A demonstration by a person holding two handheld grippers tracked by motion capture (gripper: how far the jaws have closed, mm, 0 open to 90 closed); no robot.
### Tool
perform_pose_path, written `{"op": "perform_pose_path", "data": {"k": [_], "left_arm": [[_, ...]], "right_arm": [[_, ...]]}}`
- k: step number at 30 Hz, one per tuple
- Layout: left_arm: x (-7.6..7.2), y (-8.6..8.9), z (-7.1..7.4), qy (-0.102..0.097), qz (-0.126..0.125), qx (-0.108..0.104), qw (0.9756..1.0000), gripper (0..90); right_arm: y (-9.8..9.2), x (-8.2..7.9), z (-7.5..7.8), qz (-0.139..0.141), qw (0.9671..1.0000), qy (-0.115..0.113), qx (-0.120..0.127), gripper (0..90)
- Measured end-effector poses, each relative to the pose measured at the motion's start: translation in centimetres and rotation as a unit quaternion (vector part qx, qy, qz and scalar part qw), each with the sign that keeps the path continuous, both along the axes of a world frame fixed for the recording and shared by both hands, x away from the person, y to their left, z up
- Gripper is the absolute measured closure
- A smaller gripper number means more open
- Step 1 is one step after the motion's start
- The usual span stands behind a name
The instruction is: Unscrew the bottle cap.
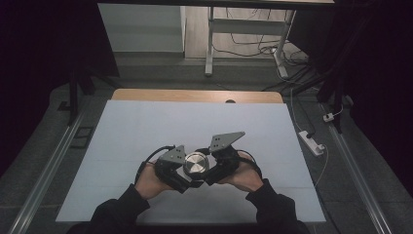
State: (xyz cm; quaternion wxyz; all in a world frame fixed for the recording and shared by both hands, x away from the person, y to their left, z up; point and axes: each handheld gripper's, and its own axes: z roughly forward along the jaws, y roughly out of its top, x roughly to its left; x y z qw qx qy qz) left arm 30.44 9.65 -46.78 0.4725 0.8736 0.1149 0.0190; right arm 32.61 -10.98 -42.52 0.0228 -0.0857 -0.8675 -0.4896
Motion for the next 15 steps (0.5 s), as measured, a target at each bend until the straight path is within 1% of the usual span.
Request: {"op": "perform_pose_path", "data": {"k": [1, 2, 3, 5, 6, 7, 9, 10, 11, 12, 13, 14, 15], "left_arm": [[0.0, 0.0, 0.0, 0.0, -0.004, -0.002, 1.0, 15.2], [0.0, 0.0, 0.0, 0.0, -0.003, -0.003, 1.0, 15.2], [0.0, 0.0, 0.0, -0.003, -0.002, 0.0, 1.0, 15.2], [0.0, 0.0, -0.1, -0.001, 0.008, -0.003, 1.0, 15.2], [0.0, 0.0, -0.2, 0.0, 0.015, -0.003, 0.9999, 15.2], [0.1, 0.1, -0.2, -0.001, 0.025, -0.003, 0.9997, 15.2], [0.2, 0.3, -0.2, -0.004, 0.048, 0.001, 0.9988, 15.2], [0.2, 0.3, -0.2, -0.004, 0.048, 0.001, 0.9988, 15.2], [0.4, 0.4, -0.2, -0.002, 0.072, -0.001, 0.9974, 15.2], [0.4, 0.4, -0.2, -0.002, 0.072, -0.001, 0.9974, 15.2], [0.4, 0.5, -0.2, -0.003, 0.085, 0.001, 0.9964, 15.2], [0.3, 0.4, -0.2, -0.006, 0.11, 0.007, 0.9938, 15.2], [0.3, 0.3, -0.2, -0.007, 0.117, 0.009, 0.993, 15.2]], "right_arm": [[-0.1, 0.2, -0.1, 0.014, 0.9998, 0.006, 0.009, 17.7], [-0.3, 0.3, -0.1, 0.023, 0.9996, 0.009, 0.016, 17.7], [-0.3, 0.4, -0.2, 0.027, 0.9994, 0.01, 0.017, 17.6], [-0.2, 0.3, -0.3, 0.023, 0.9996, 0.004, 0.015, 16.8], [-0.2, 0.3, -0.2, 0.015, 0.9998, 0.005, 0.011, 14.2], [-0.2, 0.2, 0.0, 0.005, 0.9999, 0.01, 0.013, 9.9], [-0.3, 0.2, 0.6, -0.02, 0.9995, 0.02, 0.012, 5.0], [-0.4, 0.1, 0.9, -0.033, 0.9991, 0.022, 0.01, 3.0], [-0.5, 0.0, 1.2, -0.049, 0.9985, 0.022, 0.004, 2.0], [-0.5, -0.2, 1.4, -0.071, 0.9973, 0.017, -0.007, 2.0], [-0.4, -0.4, 1.6, -0.092, 0.9956, 0.011, -0.016, 2.0], [-0.2, -0.6, 1.7, -0.11, 0.9937, 0.004, -0.02, 2.3], [0.0, -0.8, 1.7, -0.128, 0.9916, -0.002, -0.023, 3.2]]}}
